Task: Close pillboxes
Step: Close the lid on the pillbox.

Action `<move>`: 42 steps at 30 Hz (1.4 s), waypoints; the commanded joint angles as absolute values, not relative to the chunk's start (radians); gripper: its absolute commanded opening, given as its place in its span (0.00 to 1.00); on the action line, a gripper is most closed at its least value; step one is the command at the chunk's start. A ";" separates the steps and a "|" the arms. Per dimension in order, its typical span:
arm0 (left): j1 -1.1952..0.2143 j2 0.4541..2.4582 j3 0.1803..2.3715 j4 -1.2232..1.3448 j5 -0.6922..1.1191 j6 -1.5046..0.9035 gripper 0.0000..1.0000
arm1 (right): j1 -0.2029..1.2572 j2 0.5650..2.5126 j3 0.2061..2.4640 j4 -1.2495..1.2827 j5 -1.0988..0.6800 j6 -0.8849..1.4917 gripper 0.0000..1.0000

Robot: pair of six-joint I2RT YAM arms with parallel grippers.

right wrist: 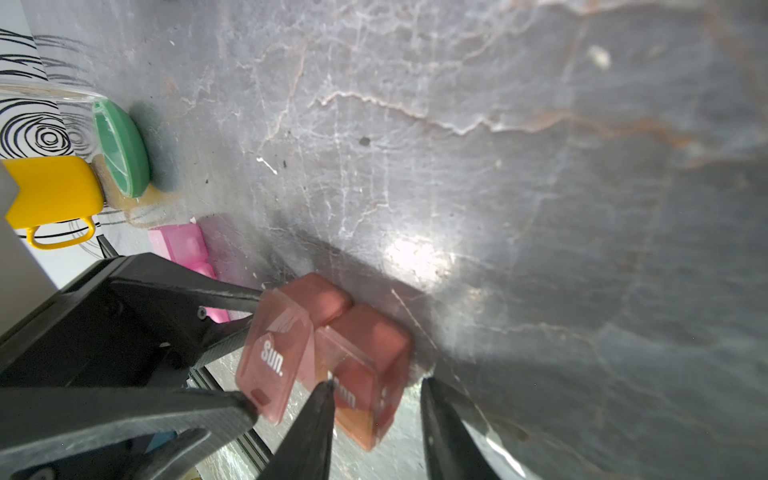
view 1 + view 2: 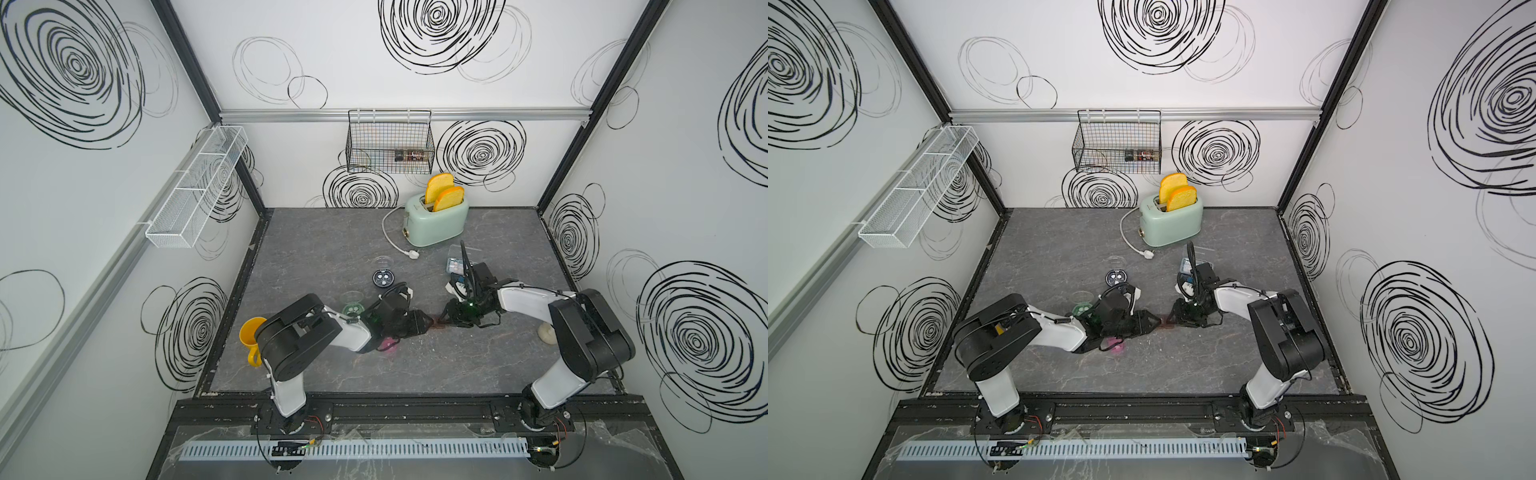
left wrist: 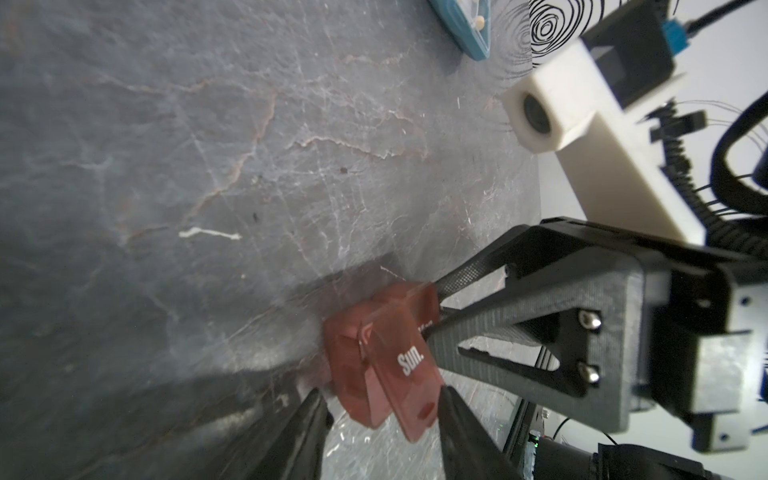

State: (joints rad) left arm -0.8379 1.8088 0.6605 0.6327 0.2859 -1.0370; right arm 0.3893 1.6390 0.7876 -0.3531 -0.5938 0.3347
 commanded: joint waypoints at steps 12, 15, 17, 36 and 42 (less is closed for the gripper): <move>-0.847 1.876 0.675 0.699 0.285 -1.050 0.43 | 0.396 1.661 0.774 -0.341 -0.601 0.336 0.36; -0.847 1.887 0.681 0.698 0.285 -1.050 0.41 | 0.397 1.666 0.775 -0.341 -0.601 0.336 0.36; -0.847 1.894 0.684 0.699 0.285 -1.049 0.40 | 0.396 1.667 0.775 -0.340 -0.603 0.337 0.35; -0.847 1.944 0.689 0.697 0.299 -1.059 0.29 | 0.403 1.698 0.776 -0.330 -0.603 0.340 0.34; -0.847 1.963 0.686 0.701 0.292 -1.061 0.27 | 0.407 1.713 0.778 -0.327 -0.602 0.342 0.33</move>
